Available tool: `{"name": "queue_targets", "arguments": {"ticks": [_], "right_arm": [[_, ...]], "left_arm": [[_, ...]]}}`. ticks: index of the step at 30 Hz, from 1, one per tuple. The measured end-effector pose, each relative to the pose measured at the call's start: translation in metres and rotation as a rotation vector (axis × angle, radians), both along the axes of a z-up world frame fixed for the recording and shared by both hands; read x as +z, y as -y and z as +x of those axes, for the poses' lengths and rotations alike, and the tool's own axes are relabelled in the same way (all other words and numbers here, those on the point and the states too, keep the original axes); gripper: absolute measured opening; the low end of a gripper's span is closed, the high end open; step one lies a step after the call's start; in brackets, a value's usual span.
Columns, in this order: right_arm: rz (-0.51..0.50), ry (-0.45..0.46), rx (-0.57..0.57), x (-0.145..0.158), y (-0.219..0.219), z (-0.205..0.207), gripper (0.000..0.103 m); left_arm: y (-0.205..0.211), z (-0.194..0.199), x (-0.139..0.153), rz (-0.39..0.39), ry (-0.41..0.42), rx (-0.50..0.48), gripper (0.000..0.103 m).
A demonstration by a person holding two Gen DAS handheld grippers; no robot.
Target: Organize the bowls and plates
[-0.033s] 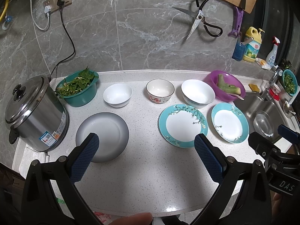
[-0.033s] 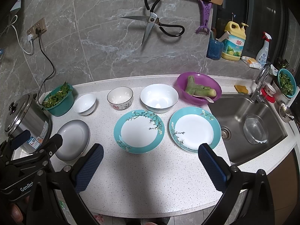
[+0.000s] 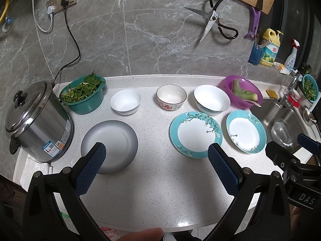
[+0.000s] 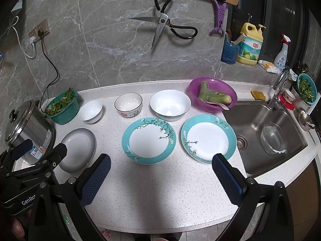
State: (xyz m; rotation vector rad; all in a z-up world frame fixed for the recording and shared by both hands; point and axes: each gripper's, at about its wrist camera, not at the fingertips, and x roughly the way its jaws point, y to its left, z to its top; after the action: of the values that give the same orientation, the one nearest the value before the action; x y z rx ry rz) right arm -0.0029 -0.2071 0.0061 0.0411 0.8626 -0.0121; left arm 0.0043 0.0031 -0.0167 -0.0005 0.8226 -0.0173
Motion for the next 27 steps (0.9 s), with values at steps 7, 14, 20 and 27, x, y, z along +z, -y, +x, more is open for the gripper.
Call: {"name": "queue_targets", "arguments": {"ticks": [7, 14, 20, 27], "right_arm": [[0.002, -0.014, 0.005, -0.005, 0.000, 0.008, 0.103], [0.002, -0.021, 0.010, -0.006, 0.000, 0.009, 0.103], [0.003, -0.033, 0.028, -0.007, -0.002, 0.014, 0.103], [0.000, -0.038, 0.051, -0.008, -0.001, 0.017, 0.103]], "left_arm": [[-0.002, 0.008, -0.008, 0.004, -0.008, -0.001, 0.103], [-0.002, 0.008, -0.007, 0.005, -0.013, 0.004, 0.103], [-0.002, 0.009, -0.010, 0.011, -0.022, 0.028, 0.103], [-0.001, 0.006, -0.011, 0.011, -0.027, 0.050, 0.103]]}}
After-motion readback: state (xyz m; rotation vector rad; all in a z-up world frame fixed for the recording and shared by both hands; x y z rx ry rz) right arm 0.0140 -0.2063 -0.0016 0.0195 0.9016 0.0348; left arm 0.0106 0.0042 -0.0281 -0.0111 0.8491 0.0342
